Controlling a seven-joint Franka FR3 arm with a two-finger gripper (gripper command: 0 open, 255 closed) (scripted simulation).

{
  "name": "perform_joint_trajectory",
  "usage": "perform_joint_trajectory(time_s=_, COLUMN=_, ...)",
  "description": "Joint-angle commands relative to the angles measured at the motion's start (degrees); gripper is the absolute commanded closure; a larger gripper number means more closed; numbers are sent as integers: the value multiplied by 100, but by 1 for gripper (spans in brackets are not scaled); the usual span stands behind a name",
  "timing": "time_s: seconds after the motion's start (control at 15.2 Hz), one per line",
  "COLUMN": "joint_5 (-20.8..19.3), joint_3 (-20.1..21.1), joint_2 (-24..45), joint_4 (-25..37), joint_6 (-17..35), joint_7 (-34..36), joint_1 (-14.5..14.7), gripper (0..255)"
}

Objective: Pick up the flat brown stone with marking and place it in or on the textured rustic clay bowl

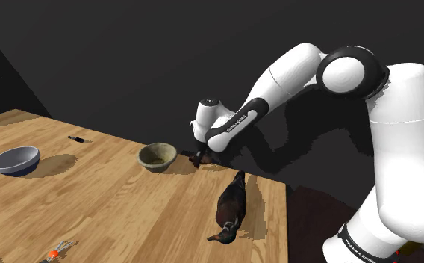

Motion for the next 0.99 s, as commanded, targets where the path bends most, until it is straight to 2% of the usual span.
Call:
perform_joint_trajectory(time_s=0.0, joint_5=-68, joint_3=-123, joint_2=251, joint_4=85, joint_6=295, joint_7=10, joint_1=-70, gripper=0)
perform_joint_trajectory(time_s=0.46, joint_5=-92, joint_3=-102, joint_2=253, joint_4=86, joint_6=291, joint_7=26, joint_1=-91, gripper=0)
perform_joint_trajectory(time_s=0.53, joint_5=-92, joint_3=-99, joint_2=217, joint_4=42, joint_6=299, joint_7=42, joint_1=-83, gripper=255)
perform_joint_trajectory(time_s=0.92, joint_5=-63, joint_3=-74, joint_2=189, joint_4=81, joint_6=231, joint_7=-10, joint_1=-119, gripper=255)
